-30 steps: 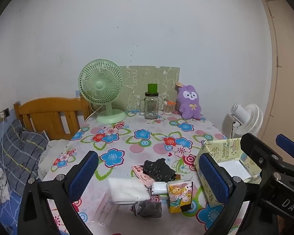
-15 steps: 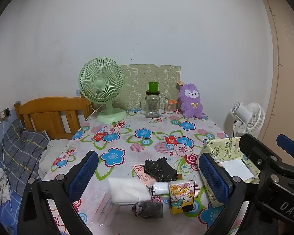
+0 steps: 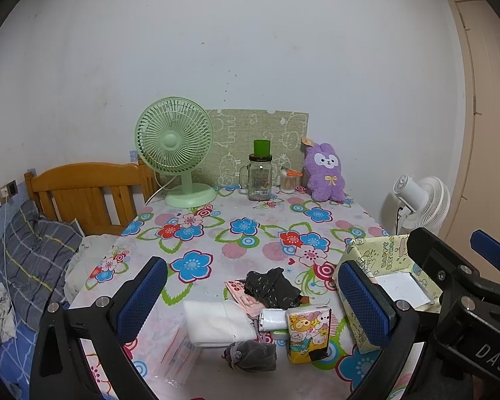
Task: Organize soft objects
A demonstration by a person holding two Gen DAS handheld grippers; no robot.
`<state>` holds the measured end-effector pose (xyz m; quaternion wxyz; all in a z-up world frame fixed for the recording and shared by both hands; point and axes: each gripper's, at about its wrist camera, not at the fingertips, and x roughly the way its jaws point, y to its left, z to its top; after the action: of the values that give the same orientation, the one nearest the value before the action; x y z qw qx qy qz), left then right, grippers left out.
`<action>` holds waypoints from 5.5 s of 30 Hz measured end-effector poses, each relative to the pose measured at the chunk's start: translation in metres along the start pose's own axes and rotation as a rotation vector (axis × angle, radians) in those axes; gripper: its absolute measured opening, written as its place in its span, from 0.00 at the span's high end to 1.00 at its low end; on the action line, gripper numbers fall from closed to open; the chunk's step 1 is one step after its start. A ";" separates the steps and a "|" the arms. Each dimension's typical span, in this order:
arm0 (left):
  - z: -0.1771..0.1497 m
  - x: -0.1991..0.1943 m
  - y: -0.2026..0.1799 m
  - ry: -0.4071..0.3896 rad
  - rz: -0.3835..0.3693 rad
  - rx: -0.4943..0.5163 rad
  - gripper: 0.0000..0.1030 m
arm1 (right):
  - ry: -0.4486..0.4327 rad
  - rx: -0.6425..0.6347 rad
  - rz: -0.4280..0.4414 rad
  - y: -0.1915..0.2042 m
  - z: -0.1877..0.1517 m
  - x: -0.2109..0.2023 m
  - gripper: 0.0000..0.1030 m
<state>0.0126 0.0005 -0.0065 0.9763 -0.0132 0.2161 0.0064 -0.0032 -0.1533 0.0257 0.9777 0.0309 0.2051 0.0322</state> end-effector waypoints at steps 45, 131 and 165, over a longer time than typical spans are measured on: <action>-0.001 -0.008 -0.002 -0.005 -0.001 0.009 0.01 | 0.006 -0.008 0.012 0.006 0.003 0.001 0.00; -0.113 0.094 0.020 0.291 -0.116 -0.043 0.45 | 0.346 0.022 0.037 0.057 -0.116 0.120 0.48; -0.058 0.042 0.001 0.175 -0.066 -0.032 0.49 | 0.232 0.025 0.059 0.043 -0.059 0.069 0.52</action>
<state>0.0257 0.0005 -0.0770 0.9531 -0.0364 0.2996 -0.0234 0.0339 -0.1023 -0.0521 0.9456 0.0450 0.3164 0.0617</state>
